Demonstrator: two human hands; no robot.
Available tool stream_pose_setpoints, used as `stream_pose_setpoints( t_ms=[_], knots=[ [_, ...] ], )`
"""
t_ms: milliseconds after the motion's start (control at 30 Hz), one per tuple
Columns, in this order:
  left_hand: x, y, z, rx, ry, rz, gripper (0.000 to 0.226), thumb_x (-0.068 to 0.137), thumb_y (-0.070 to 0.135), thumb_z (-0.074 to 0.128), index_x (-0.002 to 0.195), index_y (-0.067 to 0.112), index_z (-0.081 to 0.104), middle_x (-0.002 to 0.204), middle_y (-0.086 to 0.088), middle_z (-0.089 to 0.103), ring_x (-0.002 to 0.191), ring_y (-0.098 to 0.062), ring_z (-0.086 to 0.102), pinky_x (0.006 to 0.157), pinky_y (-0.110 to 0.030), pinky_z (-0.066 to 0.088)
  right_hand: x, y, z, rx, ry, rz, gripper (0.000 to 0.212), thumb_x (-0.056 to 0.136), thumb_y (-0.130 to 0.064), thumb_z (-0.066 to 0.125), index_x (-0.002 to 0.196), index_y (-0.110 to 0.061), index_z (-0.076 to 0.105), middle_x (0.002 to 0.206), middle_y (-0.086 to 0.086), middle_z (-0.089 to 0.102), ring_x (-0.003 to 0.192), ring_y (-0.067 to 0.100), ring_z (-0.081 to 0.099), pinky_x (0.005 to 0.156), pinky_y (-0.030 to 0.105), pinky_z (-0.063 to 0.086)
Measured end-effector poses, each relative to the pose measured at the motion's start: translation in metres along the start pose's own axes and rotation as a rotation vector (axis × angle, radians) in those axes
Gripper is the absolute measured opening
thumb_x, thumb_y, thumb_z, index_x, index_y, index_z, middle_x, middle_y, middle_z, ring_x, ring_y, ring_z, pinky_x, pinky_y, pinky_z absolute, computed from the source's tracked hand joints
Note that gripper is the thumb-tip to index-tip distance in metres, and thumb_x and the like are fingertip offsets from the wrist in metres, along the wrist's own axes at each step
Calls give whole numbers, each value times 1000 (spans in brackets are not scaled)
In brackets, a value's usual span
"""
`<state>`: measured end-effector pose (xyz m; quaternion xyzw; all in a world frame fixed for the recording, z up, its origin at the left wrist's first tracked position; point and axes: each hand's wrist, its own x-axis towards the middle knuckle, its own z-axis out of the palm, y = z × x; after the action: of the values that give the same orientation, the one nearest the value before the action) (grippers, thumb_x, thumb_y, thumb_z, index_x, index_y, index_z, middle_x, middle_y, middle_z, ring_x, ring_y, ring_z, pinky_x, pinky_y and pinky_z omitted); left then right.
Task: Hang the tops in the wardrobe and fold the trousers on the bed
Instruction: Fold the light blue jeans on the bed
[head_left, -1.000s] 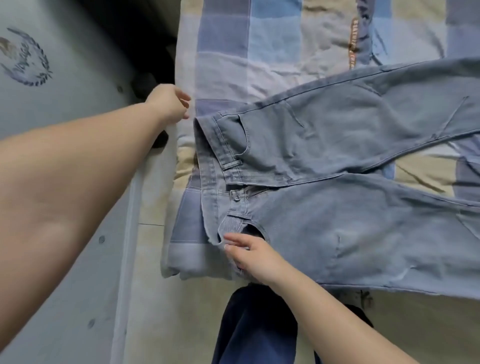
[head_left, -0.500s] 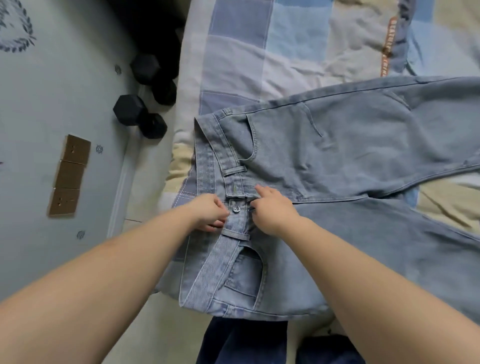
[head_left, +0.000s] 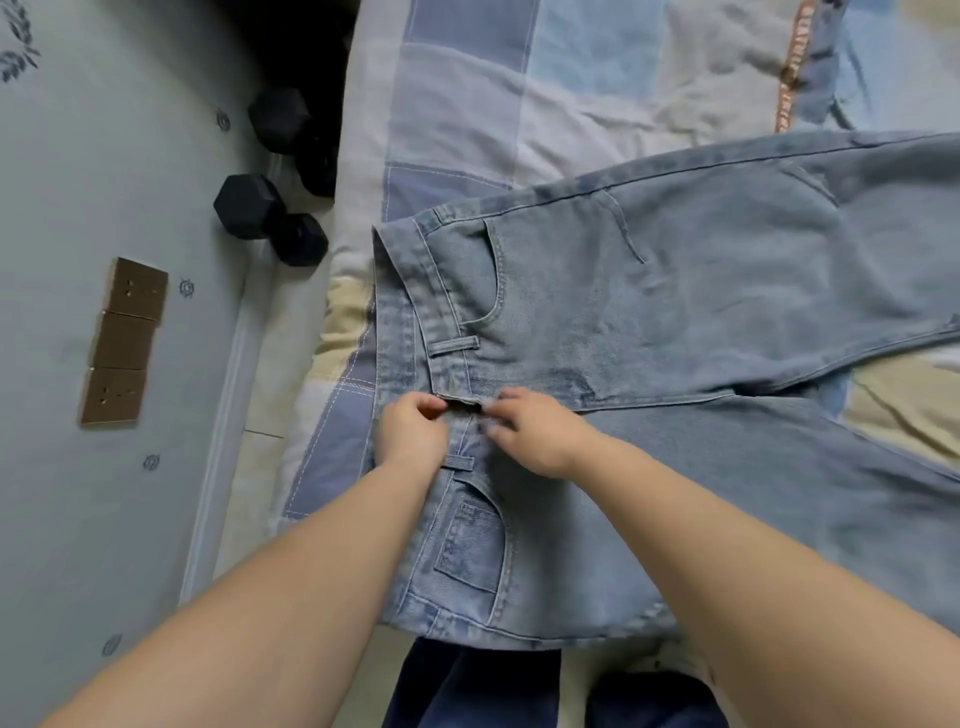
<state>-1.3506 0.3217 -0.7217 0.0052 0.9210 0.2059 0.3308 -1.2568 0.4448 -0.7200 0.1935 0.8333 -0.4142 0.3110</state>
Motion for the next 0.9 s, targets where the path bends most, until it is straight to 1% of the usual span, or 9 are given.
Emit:
stream_pose_setpoints(
  t_ms=[67,133,233,367,433,500,600,800,900],
  knots=[
    [-2,1,-7,22,69,54,22,82,5,60,79,26,57,103,-4,63,89,-21,59,77,-29,46,-9,9,-14,106,117,31,41,98,-29,45,138,-18,48,151,7,36,139,22,30,112,28,20],
    [-9,2,-12,58,88,118,20,83,6,58,80,26,56,99,-2,59,84,-18,56,73,-26,40,-25,20,-24,201,237,58,38,97,-28,48,134,-19,52,146,4,44,134,19,38,106,24,25],
    [-33,15,0,89,-18,163,21,82,6,61,76,25,57,82,-1,63,77,-19,57,69,-27,42,-62,44,-34,499,374,156,32,96,-31,51,126,-22,60,125,-2,59,113,13,54,88,20,36],
    [-82,57,57,47,-169,244,14,83,2,64,80,15,61,78,-2,61,72,-17,53,67,-23,39,-127,101,-39,838,573,260,24,96,-31,52,115,-21,64,101,-15,62,88,-5,54,66,0,36],
    [-108,82,91,27,-222,288,9,83,3,64,83,12,63,79,-2,61,72,-15,53,66,-20,37,-160,134,-42,848,610,292,22,96,-30,53,113,-22,65,100,-14,62,88,-3,54,68,4,37],
    [-138,107,129,24,-272,315,6,83,5,66,86,10,66,79,-1,61,72,-14,53,64,-17,36,-193,170,-45,894,625,332,21,96,-29,52,112,-22,65,103,-10,63,97,4,56,77,16,37],
    [-196,139,197,27,-364,298,9,83,9,67,85,17,63,81,1,62,75,-13,54,68,-20,40,-252,239,-54,989,643,394,22,96,-28,52,112,-21,64,105,-4,65,100,11,58,79,24,40],
    [-320,185,356,51,-499,248,8,84,11,69,91,12,64,81,-1,62,77,-15,54,67,-22,38,-403,402,-46,968,673,502,12,97,-25,51,103,-26,60,87,-15,59,71,-5,50,58,5,37],
    [-376,213,433,91,-597,244,8,85,14,68,91,14,63,83,0,63,77,-14,55,65,-23,41,-474,489,-33,951,676,595,19,97,-23,50,111,-21,63,93,-10,62,75,-2,52,58,7,39]
  ],
)
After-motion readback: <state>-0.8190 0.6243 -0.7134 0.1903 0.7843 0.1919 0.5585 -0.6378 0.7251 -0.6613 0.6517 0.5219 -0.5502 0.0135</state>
